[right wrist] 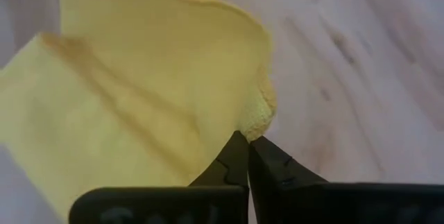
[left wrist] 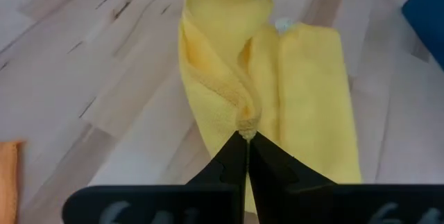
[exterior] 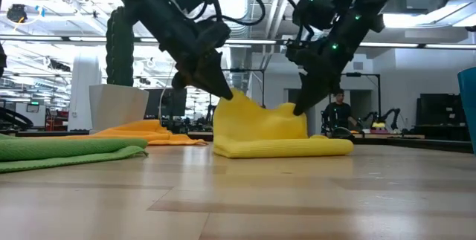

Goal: Fold microfiber towels
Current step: Fold the yellow microfiber towel, then put the folded yellow microfiber towel into the blue bin

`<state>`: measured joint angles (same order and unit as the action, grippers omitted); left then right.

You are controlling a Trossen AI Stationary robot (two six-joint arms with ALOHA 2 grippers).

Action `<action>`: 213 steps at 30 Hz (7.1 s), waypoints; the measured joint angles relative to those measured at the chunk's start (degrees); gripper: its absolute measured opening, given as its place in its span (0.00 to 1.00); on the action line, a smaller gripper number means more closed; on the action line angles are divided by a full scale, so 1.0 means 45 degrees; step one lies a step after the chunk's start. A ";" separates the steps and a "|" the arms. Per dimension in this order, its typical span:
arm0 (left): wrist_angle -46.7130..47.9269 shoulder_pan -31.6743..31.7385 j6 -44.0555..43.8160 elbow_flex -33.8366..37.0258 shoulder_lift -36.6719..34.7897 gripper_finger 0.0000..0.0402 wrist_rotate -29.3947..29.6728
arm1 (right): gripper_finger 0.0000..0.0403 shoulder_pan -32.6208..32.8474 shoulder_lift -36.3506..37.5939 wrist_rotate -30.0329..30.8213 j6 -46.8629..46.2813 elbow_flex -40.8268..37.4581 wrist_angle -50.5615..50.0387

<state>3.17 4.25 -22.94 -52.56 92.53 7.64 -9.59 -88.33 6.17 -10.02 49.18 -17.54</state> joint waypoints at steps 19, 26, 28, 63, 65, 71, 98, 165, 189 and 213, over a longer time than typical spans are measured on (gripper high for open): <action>-0.1138 -0.1479 0.0840 0.0005 0.0065 0.00 -0.2638 | 0.06 0.2177 0.1729 0.0681 -0.0536 -0.1946 -0.0004; -0.1426 -0.1983 0.0634 0.0015 0.0117 0.00 -0.2497 | 0.07 0.2588 0.1681 0.0704 -0.0504 -0.2276 0.0336; -0.1991 -0.2151 0.0641 -0.0009 0.0345 0.00 -0.2395 | 0.07 0.2773 0.1653 0.0704 -0.0453 -0.2286 0.0285; -0.2688 -0.3638 -0.0229 -0.0131 0.1763 0.05 -0.1972 | 0.33 0.3018 0.3631 0.0995 -0.0207 -0.2276 -0.0475; -0.2866 -0.3638 -0.0261 -0.0131 0.1763 0.05 -0.1977 | 0.34 0.3031 0.3792 0.0986 -0.0380 -0.2276 -0.0391; -0.3166 -0.3657 -0.0282 -0.0131 0.1753 0.05 -0.1987 | 0.34 0.3629 0.3480 -0.0177 -0.0445 -0.2271 0.1900; -0.2681 -0.3657 -0.0141 -0.0127 0.1753 0.08 -0.4733 | 0.29 0.3345 -0.1040 0.0183 -0.0445 -0.2247 0.2351; -0.1472 -0.3876 -0.2306 -0.0023 -0.0397 0.45 0.1411 | 0.72 0.1450 -0.3125 -0.0927 -0.4573 0.1414 -0.2476; 0.1131 -0.3871 -0.2288 -0.0010 -0.1934 0.48 0.2685 | 0.04 0.1342 -0.0244 -0.2587 -0.5352 0.1279 -0.4678; 0.2330 -0.3871 -0.2242 -0.0015 -0.2331 0.48 0.3460 | 0.04 0.8275 0.3322 -0.2220 -1.2755 0.4178 -0.5051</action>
<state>13.65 -13.17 -33.03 -52.62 82.04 23.21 27.65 -73.38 -3.81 -67.42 67.98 -40.27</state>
